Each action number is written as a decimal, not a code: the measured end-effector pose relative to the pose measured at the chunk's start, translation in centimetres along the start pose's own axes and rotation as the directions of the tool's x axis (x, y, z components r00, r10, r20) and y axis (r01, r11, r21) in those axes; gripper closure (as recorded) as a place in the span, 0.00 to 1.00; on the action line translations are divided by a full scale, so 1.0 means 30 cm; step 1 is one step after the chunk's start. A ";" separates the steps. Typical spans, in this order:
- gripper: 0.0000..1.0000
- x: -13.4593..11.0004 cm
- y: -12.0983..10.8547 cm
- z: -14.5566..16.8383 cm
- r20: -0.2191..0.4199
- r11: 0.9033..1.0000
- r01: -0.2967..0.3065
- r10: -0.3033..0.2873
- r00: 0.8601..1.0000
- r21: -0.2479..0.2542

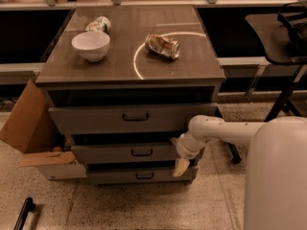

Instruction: Open middle drawer

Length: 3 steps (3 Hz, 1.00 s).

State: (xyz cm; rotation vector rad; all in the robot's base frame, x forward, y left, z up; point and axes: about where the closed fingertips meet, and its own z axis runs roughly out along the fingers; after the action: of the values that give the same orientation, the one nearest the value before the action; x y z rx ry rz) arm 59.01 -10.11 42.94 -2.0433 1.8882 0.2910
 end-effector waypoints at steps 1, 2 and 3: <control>0.42 0.006 0.048 0.032 0.008 1.000 -0.007 0.007 1.000 -0.012; 0.65 0.005 0.066 0.025 0.013 1.000 -0.009 0.009 1.000 -0.002; 0.89 -0.002 0.064 0.007 0.013 1.000 -0.008 0.008 1.000 -0.002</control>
Offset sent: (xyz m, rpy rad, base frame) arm -0.0577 -0.0195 0.0096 0.0409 -0.0501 -0.0428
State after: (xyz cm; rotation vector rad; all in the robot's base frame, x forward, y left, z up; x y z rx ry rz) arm 57.13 -10.08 42.55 -2.0302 1.8898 0.3083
